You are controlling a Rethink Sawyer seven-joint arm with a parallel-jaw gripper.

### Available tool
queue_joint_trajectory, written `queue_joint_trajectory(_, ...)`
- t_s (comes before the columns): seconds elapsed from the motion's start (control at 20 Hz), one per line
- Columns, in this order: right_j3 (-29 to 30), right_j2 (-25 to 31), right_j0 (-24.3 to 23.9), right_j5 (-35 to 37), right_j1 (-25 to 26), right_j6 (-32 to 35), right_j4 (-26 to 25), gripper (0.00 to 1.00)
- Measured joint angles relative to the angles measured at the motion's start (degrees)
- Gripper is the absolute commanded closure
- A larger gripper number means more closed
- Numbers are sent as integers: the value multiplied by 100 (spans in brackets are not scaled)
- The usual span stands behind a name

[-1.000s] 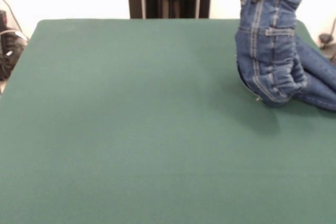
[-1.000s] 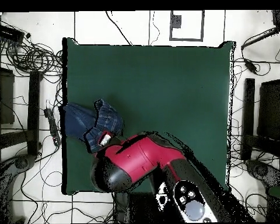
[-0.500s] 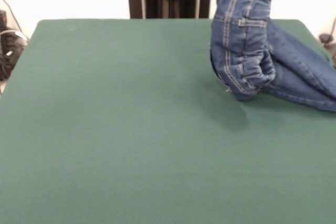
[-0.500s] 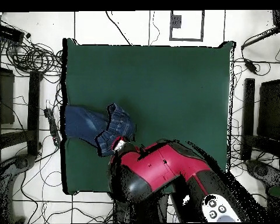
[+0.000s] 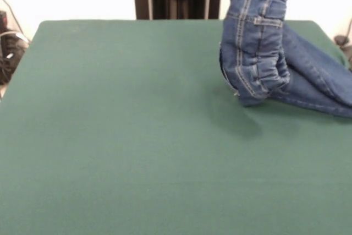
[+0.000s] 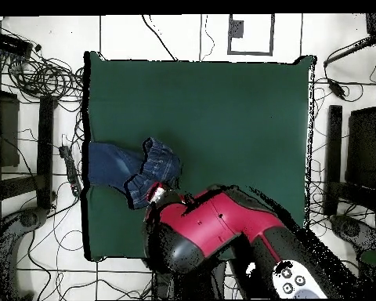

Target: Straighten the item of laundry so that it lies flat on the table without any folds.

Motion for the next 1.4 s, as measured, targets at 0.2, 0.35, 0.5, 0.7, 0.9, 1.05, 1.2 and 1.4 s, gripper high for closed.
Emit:
queue_joint_trajectory(0.2, -1, 130, 2, 0, -1, -1, -124, 0)
queue_joint_trajectory(0.35, -2, 171, 10, -1, -1, -1, -178, 0)
queue_joint_trajectory(0.5, -2, 197, 29, 0, -2, -1, -293, 0)
queue_joint_trajectory(0.7, -2, 199, 30, 0, -3, -1, -397, 0)
queue_joint_trajectory(0.9, -2, 197, 42, 0, -7, -1, -523, 0)
queue_joint_trajectory(1.05, -11, 192, 111, 6, -7, -1, -534, 0)
queue_joint_trajectory(1.2, -63, 92, 509, 82, -8, -1, -542, 0)
queue_joint_trajectory(1.4, -129, -69, 1064, 205, 18, -1, -524, 0)
